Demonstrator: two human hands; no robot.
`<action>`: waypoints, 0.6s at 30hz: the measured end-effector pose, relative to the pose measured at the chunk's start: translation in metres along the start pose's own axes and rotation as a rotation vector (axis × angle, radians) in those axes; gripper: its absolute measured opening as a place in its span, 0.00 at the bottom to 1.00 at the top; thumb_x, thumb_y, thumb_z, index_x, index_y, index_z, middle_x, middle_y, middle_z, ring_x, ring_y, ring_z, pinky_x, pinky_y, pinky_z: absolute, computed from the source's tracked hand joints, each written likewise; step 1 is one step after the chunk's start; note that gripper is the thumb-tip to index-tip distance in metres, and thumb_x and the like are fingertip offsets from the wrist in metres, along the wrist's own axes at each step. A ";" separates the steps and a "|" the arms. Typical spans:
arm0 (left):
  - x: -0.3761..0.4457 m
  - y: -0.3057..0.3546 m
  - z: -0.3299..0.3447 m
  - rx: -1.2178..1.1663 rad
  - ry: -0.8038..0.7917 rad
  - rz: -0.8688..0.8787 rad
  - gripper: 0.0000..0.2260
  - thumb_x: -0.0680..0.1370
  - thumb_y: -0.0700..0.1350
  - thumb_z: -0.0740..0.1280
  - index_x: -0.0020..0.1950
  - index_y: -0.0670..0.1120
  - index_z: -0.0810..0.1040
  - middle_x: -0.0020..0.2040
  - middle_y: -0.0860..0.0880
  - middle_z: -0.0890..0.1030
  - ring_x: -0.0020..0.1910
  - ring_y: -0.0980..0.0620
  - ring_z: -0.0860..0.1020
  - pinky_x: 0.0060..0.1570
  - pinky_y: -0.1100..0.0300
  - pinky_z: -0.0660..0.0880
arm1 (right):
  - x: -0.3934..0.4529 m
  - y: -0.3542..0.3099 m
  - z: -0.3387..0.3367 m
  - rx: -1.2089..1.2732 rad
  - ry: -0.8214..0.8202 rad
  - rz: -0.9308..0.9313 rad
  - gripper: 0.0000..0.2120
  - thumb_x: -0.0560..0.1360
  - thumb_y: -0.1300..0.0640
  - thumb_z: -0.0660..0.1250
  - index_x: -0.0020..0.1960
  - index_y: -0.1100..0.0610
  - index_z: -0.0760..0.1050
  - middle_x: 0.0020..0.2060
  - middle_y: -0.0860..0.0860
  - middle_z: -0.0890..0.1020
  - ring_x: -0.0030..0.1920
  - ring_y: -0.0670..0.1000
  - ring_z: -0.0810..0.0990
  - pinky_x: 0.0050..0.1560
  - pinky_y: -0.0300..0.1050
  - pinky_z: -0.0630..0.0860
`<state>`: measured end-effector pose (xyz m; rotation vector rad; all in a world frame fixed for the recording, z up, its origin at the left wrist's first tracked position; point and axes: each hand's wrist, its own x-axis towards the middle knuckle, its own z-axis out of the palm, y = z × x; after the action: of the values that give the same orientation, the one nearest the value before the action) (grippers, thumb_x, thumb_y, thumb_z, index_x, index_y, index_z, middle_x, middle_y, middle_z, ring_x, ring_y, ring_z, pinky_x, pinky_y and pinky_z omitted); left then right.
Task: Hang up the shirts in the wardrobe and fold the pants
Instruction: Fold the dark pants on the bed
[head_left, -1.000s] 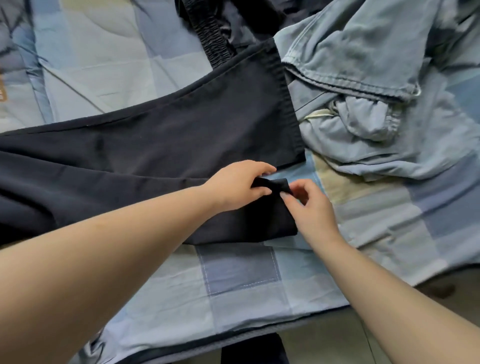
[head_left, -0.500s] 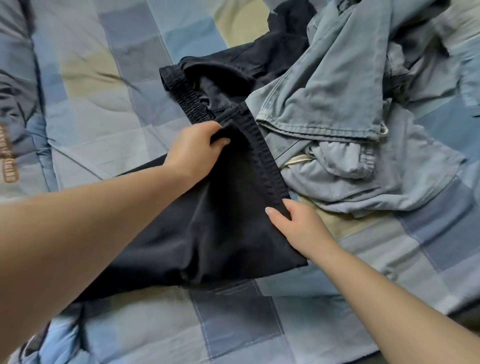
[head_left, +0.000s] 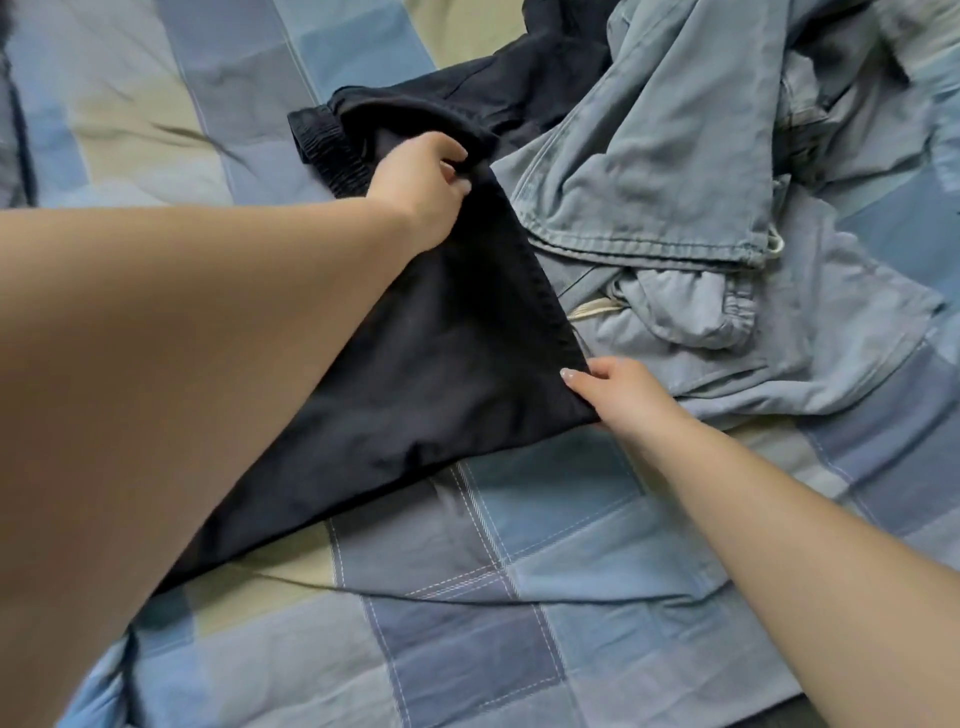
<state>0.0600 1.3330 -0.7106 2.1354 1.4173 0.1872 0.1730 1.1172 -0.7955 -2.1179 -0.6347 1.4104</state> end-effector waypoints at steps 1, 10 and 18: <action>-0.001 -0.007 0.006 0.004 -0.046 -0.017 0.20 0.79 0.45 0.65 0.71 0.48 0.68 0.66 0.46 0.75 0.65 0.47 0.72 0.62 0.60 0.67 | 0.004 0.007 0.002 -0.095 0.050 -0.016 0.13 0.76 0.50 0.66 0.55 0.57 0.78 0.48 0.51 0.81 0.49 0.52 0.79 0.51 0.45 0.76; -0.008 -0.070 0.029 0.172 -0.157 -0.144 0.25 0.79 0.46 0.66 0.74 0.45 0.62 0.69 0.41 0.70 0.67 0.40 0.70 0.64 0.52 0.66 | 0.010 0.021 0.017 0.116 0.102 -0.177 0.07 0.74 0.54 0.69 0.45 0.50 0.71 0.41 0.46 0.77 0.42 0.46 0.76 0.45 0.38 0.70; -0.014 -0.049 0.031 0.182 -0.066 -0.016 0.09 0.79 0.44 0.64 0.58 0.45 0.72 0.58 0.44 0.78 0.57 0.42 0.75 0.52 0.55 0.68 | -0.039 0.028 0.007 0.309 0.030 -0.313 0.09 0.76 0.64 0.64 0.48 0.50 0.74 0.45 0.47 0.84 0.48 0.48 0.81 0.52 0.44 0.76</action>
<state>0.0270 1.3226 -0.7589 2.2533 1.4609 -0.0197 0.1551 1.0721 -0.7890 -1.7123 -0.6568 1.2128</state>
